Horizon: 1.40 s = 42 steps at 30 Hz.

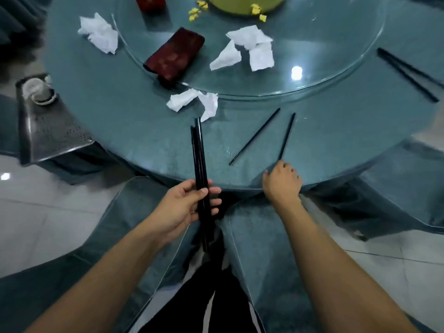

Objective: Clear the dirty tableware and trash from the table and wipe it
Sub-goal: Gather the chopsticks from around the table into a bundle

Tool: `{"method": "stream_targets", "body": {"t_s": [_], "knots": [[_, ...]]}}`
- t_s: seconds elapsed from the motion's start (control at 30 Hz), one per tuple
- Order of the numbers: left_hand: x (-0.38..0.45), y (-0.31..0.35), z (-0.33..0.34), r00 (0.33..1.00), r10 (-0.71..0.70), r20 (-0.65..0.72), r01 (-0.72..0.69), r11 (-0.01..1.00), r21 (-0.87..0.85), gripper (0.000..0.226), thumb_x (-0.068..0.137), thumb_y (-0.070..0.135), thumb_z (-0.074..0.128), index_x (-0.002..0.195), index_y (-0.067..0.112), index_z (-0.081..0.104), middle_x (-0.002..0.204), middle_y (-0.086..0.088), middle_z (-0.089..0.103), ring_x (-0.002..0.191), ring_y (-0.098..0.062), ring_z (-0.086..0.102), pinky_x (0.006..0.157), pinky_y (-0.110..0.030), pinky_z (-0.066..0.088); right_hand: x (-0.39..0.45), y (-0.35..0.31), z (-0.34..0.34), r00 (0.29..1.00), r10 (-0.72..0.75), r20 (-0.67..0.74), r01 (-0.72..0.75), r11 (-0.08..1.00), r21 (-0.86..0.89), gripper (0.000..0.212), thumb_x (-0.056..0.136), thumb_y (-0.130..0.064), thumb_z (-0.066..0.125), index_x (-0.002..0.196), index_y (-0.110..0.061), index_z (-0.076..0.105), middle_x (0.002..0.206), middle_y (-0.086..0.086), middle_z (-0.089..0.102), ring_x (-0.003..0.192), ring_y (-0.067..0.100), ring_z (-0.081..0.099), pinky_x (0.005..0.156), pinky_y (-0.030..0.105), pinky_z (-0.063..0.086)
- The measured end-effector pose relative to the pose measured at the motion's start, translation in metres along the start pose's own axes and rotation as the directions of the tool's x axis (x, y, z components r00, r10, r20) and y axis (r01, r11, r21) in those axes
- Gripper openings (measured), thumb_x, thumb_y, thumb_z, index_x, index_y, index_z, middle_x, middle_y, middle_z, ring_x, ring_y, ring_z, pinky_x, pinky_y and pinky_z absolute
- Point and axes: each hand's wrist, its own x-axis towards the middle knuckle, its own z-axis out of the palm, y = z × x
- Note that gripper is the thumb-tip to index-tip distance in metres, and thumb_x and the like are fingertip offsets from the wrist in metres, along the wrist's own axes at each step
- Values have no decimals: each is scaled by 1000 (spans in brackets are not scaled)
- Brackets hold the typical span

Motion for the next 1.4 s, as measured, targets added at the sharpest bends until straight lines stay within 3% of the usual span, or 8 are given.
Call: {"method": "stream_targets", "body": {"t_s": [0.17,0.27,0.37,0.6,0.73,0.93,1.17,1.4], "knots": [[20,-2,-5,999,4,-39,-5,1000,-12,24,103,1,49,125,3,60,113,-15,74,95,-31,74,80,-41,63,36,-18,16,990,74,-119,-63,994,87,65,97,-54,46,133,0,45,128,23,52,117,41,53,93,47,42],[27,0,-11,998,9,-57,-11,999,-32,25,103,1,49,124,4,60,114,-14,74,95,-31,75,80,-41,63,58,-37,7,991,110,-73,-105,992,75,92,90,-75,40,146,-3,34,136,22,47,124,41,49,99,52,39],[28,0,-18,997,22,-71,-25,999,-47,25,102,0,49,123,3,61,114,-15,74,95,-32,75,81,-42,63,79,-64,2,989,134,-57,-130,988,79,99,86,-72,52,150,-2,26,141,21,43,127,41,47,101,54,38],[22,-1,-36,996,56,-75,-61,997,-55,26,99,-6,51,122,1,62,114,-17,74,93,-31,74,79,-39,63,77,-83,13,975,220,15,-218,952,216,41,95,-13,49,132,3,49,133,20,57,123,39,57,101,51,44],[18,-2,-36,996,62,-57,-66,996,-60,27,99,-6,51,124,0,61,114,-18,73,97,-34,73,80,-41,63,53,-49,20,966,242,89,-257,937,238,35,95,-14,50,127,0,57,131,20,60,122,40,58,100,49,45],[19,-2,-32,997,65,-47,-68,995,-77,28,99,-8,51,122,3,63,112,-16,75,93,-31,74,79,-40,64,18,-30,24,991,135,-3,-134,987,93,27,97,-19,49,113,0,59,115,20,65,108,38,61,94,41,38],[24,-4,-17,999,34,-20,-36,994,-100,26,99,-8,51,122,0,62,111,-17,75,93,-28,75,79,-40,63,-63,-36,-17,999,-35,-12,35,797,603,11,94,-26,66,92,-16,62,84,-2,68,85,21,66,77,32,48],[7,-8,41,987,29,161,-20,998,-57,24,99,-8,51,115,4,65,109,-12,75,93,-26,72,74,-35,63,-166,-27,-55,1000,-19,-11,21,601,799,9,90,-18,73,85,-22,67,74,-5,70,70,5,65,70,25,54]]}}
